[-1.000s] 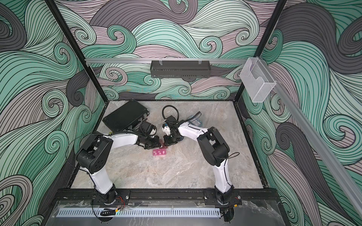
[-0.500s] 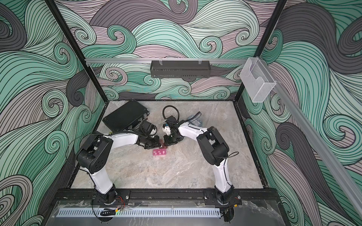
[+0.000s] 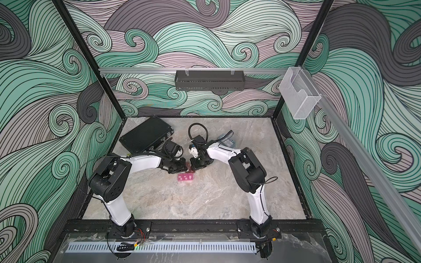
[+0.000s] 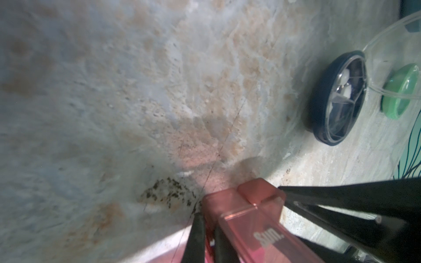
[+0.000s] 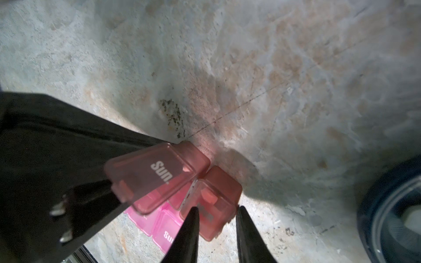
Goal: Close pillboxes
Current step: Close the lid on the pillbox.
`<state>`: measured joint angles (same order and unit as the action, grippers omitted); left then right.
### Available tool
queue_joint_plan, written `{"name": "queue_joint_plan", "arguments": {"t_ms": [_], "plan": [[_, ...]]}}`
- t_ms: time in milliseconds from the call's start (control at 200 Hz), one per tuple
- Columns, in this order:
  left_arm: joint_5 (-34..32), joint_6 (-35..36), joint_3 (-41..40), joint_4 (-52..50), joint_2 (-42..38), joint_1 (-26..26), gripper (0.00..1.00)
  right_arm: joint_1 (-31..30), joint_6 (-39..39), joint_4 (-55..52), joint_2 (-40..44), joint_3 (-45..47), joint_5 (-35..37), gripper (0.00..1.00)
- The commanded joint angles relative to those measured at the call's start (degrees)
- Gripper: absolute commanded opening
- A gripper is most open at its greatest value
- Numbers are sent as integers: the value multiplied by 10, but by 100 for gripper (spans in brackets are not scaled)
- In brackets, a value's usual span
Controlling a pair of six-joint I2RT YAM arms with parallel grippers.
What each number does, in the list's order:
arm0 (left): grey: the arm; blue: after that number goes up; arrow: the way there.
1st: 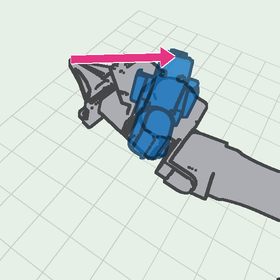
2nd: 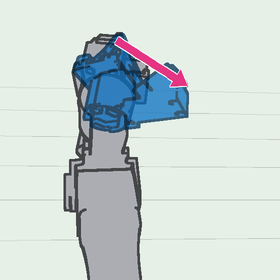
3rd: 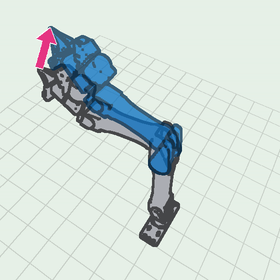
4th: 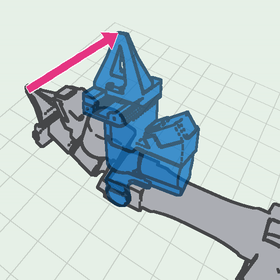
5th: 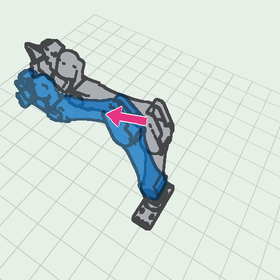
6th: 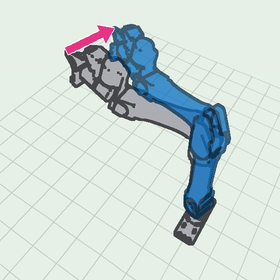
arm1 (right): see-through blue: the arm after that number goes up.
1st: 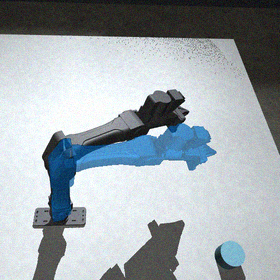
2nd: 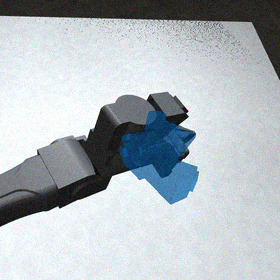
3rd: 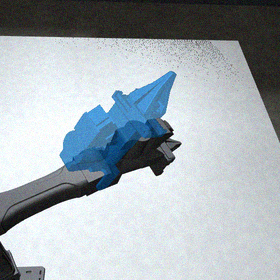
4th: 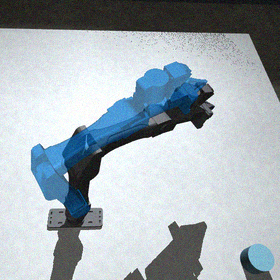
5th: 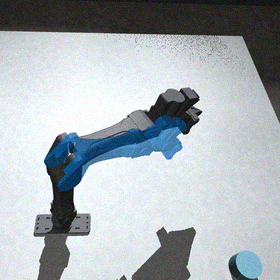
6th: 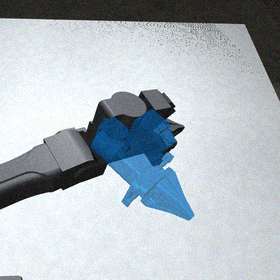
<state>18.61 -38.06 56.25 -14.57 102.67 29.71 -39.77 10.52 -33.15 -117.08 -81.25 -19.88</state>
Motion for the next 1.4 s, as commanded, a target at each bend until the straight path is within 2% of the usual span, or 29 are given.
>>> {"name": "queue_joint_plan", "arguments": {"t_ms": [0, 545, 1111, 1236, 1286, 1396], "plan": [[7, -13, 17, 22, 15, 9, 7, -25, -3, -32, -45, 22, 21, 32], [7, -16, 20, 21, 16, 9, 7, -43, -5, -66, -72, 20, 59, 28], [9, -16, 25, 20, 18, 9, 7, -72, 41, -83, -108, 15, 120, 27], [9, -16, 25, 21, 17, 9, 7, -69, 43, -83, -109, 14, 114, 26], [9, -16, 26, 20, 16, 9, 7, -64, 43, -75, -102, 19, 100, 28], [8, -9, 30, 12, 11, 9, 7, -32, 58, -29, -55, 48, 37, 42]]}}
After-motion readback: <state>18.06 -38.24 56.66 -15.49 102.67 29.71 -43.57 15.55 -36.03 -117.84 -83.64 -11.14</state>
